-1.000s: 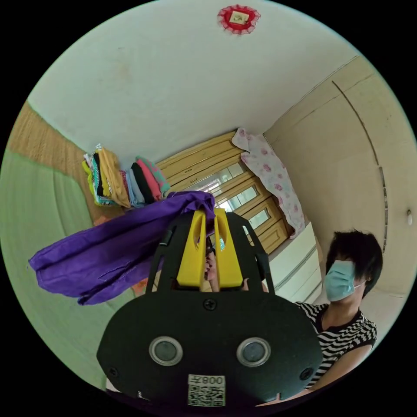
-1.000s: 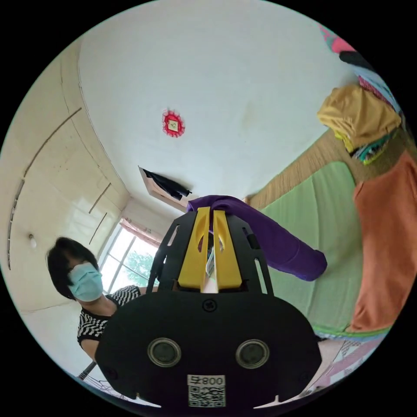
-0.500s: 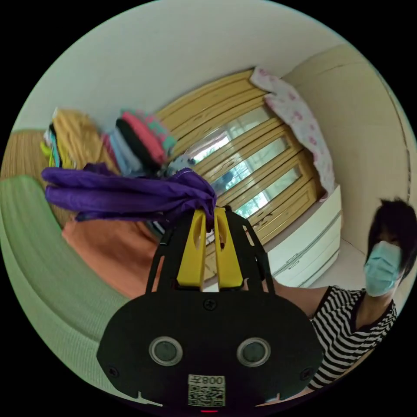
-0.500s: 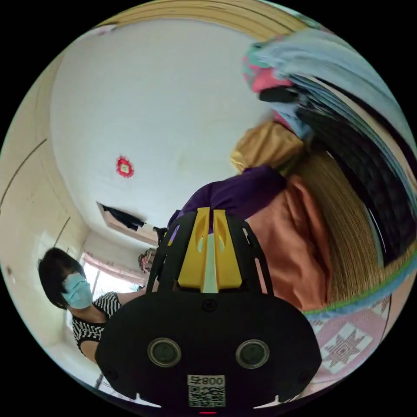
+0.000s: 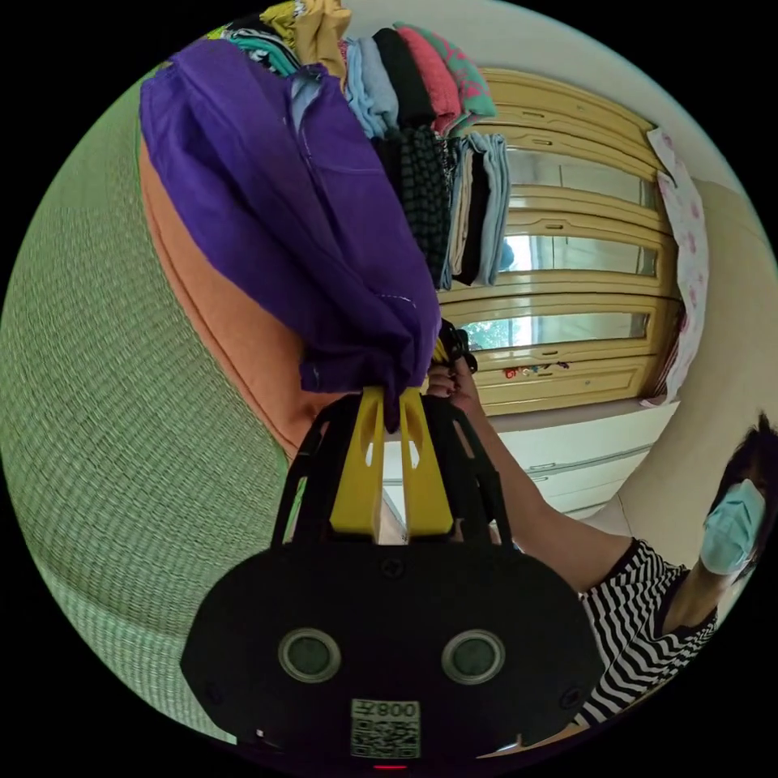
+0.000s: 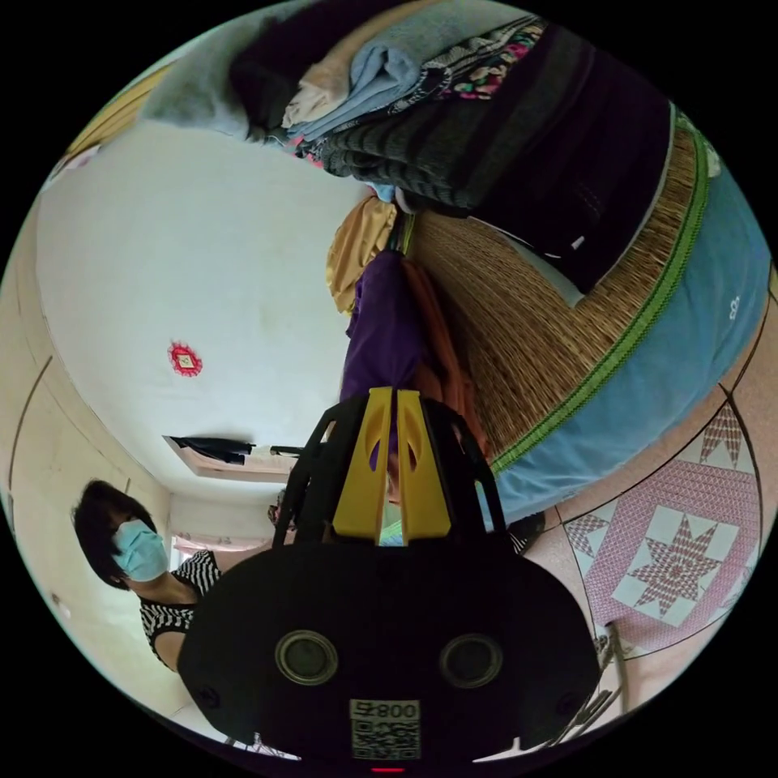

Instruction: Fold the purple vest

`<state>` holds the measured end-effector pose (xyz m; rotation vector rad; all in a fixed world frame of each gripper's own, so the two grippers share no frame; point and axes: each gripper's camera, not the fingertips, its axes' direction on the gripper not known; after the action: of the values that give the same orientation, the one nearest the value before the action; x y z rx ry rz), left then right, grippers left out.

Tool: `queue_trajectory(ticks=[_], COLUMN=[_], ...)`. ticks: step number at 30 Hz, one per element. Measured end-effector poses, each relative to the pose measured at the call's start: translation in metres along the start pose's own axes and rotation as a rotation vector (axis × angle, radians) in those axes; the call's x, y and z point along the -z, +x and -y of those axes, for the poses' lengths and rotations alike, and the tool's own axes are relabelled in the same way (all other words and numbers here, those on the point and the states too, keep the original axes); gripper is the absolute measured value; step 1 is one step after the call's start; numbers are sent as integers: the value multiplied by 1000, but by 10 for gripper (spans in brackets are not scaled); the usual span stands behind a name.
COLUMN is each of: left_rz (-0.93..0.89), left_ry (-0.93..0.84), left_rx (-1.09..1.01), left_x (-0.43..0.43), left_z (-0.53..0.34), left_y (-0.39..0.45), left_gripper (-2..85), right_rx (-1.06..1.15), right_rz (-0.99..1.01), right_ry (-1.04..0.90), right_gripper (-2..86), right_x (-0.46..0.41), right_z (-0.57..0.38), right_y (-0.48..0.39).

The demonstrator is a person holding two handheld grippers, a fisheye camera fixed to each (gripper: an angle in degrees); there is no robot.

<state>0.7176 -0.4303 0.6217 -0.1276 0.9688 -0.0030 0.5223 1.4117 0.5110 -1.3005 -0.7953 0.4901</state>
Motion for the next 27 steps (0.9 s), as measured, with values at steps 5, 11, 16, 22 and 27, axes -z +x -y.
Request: queue_trajectory(ticks=[5,11,16,22,27], left_rz=[32,51,20,6,47], left_ry=[-70,-96,-84,-47,-4], left_rx=[-15,40,62,50,33], left_x=[-26,-43,-48,-46,-25], left_z=[38,70,82,81,75], left_y=[35,54,72,97,119], left_gripper=[28,30,36,39,29], right_rx=[-19,-71,-55,218,405], right_rz=[-6,64,41,-257,-533], right_ry=[29,65,249,197,83], right_gripper=[3,3,0,0,0], right_x=[17,12,37,-15,-118], right_z=[-11,-23,-55,-87,-75], right_y=[27,54,42,-82,-159])
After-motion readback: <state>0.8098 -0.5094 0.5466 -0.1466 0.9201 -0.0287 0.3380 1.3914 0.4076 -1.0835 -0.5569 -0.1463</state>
